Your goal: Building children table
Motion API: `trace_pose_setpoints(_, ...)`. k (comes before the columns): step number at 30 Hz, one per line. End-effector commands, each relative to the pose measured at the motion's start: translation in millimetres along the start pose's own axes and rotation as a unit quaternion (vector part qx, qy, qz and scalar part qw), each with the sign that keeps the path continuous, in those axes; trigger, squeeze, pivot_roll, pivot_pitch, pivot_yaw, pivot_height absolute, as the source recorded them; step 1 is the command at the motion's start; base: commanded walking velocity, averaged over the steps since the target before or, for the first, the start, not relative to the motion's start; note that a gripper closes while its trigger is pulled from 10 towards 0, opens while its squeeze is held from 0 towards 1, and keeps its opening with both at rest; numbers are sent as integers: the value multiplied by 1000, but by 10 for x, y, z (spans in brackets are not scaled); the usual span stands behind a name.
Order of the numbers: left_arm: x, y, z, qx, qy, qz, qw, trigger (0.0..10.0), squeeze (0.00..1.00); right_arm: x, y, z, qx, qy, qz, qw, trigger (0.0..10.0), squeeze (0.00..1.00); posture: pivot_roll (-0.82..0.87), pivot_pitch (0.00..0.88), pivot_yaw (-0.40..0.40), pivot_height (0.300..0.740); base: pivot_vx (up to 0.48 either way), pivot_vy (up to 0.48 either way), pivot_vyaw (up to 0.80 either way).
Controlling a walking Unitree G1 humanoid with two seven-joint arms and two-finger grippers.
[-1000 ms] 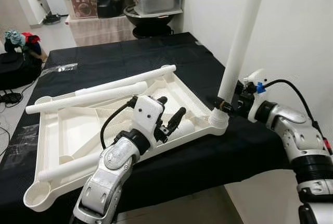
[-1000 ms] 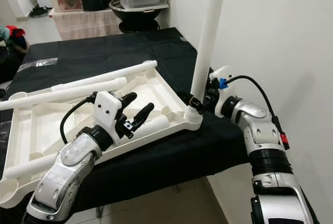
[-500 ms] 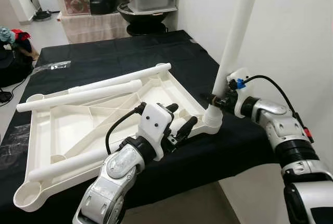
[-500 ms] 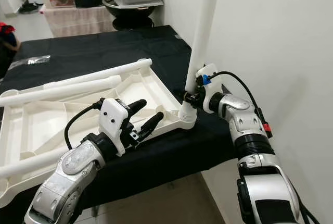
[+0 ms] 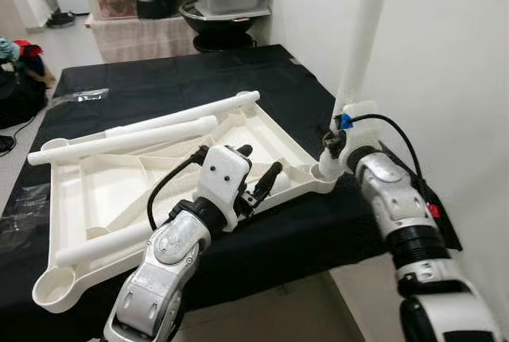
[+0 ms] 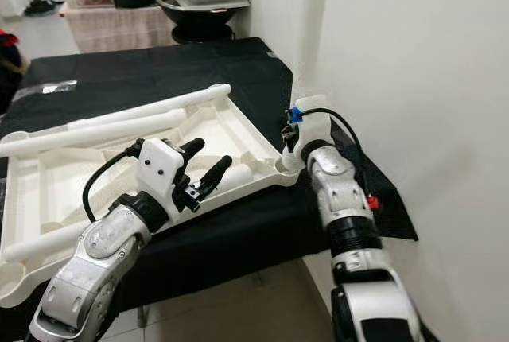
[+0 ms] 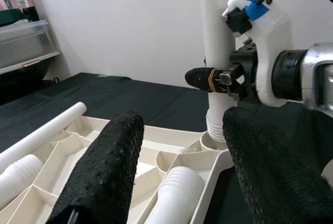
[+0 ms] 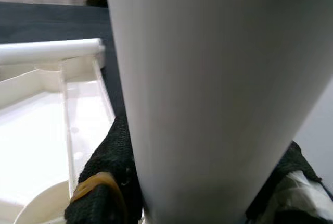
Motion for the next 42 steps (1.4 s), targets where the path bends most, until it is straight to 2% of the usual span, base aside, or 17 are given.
trace_pose_setpoints(1, 15, -2, 20, 0, -5, 5, 1000, 10000, 0, 28, 17, -53, 24, -8, -40, 999, 0, 0, 57, 95, -45, 740, 0, 0, 0)
trace_pose_setpoints(3, 9, -3, 26, 0, -6, 4, 1000, 10000, 0, 101, 11, -66, 34, -21, -39, 998, 0, 0, 57, 95, -45, 740, 0, 0, 0)
trace_pose_setpoints(4, 6, -4, 30, -1, -6, 5, 1000, 10000, 0, 213, -4, -34, 30, -29, -20, 999, 0, 0, 67, 96, -50, 740, 0, 0, 0)
trace_pose_setpoints(5, 6, -4, 30, -1, -6, 5, 1000, 10000, 0, 213, -4, -34, 30, -29, -20, 999, 0, 0, 67, 96, -50, 740, 0, 0, 0)
trace_pose_setpoints(7, 19, 2, 37, -1, -8, 9, 1000, 10000, 0, 462, -24, 123, -1, -75, 36, 997, 0, 0, 65, 94, -54, 740, 0, 0, 0)
trace_pose_setpoints(11, 43, 16, 39, 0, -11, 14, 1000, 10000, 0, 581, -16, 294, -33, -90, 79, 992, 0, 0, 61, 84, -58, 740, 0, 0, 0)
trace_pose_setpoints(15, 50, 29, 51, -2, -11, 17, 1000, 10000, 0, 609, -8, 319, -32, -95, 108, 989, 0, 0, 57, 77, -58, 740, 0, 0, 0)
trace_pose_setpoints(17, 51, 37, 60, -3, -13, 17, 1000, 10000, 0, 549, -19, 241, -20, -79, 105, 991, 0, 0, 58, 71, -60, 740, 0, 0, 0)
trace_pose_setpoints(23, 63, 42, 68, -4, -14, 20, 1000, 10000, 0, 461, -37, 266, -33, -77, 103, 991, 0, 0, 59, 66, -62, 740, 0, 0, 0)
trace_pose_setpoints(25, 67, 52, 73, -5, -13, 21, 1000, 10000, 0, 389, -53, 499, -89, -70, 131, 985, 0, 0, 59, 59, -63, 740, 0, 0, 0)
trace_pose_setpoints(26, 67, 52, 73, -5, -13, 21, 1000, 10000, 0, 389, -53, 499, -89, -70, 131, 985, 0, 0, 59, 59, -63, 740, 0, 0, 0)
trace_pose_setpoints(29, 51, 87, 77, -2, -13, 15, 1000, 10000, 0, 256, -26, 800, -154, -65, 206, 964, 0, 0, 62, 63, -68, 740, 0, 0, 0)
trace_pose_setpoints(32, 45, 113, 71, 0, -11, 12, 1000, 10000, 0, 214, -14, 831, -159, -59, 237, 957, 0, 0, 59, 76, -68, 740, 0, 0, 0)
trace_pose_setpoints(33, 30, 163, 54, 7, -10, 4, 1000, 10000, 0, 149, -4, 847, -157, -44, 274, 948, 0, 0, 57, 87, -70, 740, 0, 0, 0)
trace_pose_setpoints(36, -20, 220, 53, 11, -5, -8, 1000, 10000, 0, 145, 12, 837, -146, -31, 323, 934, 0, 0, 61, 114, -75, 740, 0, 0, 0)
trace_pose_setpoints(39, -47, 248, 112, 6, 0, -8, 1000, 10000, 0, 148, 10, 838, -135, -19, 356, 924, 0, 0, 66, 139, -82, 740, 0, 0, 0)
trace_pose_setpoints(42, -62, 272, 172, 3, 0, -7, 1000, 10000, 0, 83, -58, 825, -124, 16, 341, 932, 0, 0, 74, 173, -88, 740, 0, 0, 0)
Point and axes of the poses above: a point about 5 cm out from each wrist's last joint towards the gripper, its own y axis pointing back from the gripper into the wrist, its own z axis along the axis of the wrist's last joint, x = y × z, the point moved 5 cm from there along -y, pointing out of the wrist towards the gripper, and after that the axes turned 2 degrees about y, right-handed, at the moved point
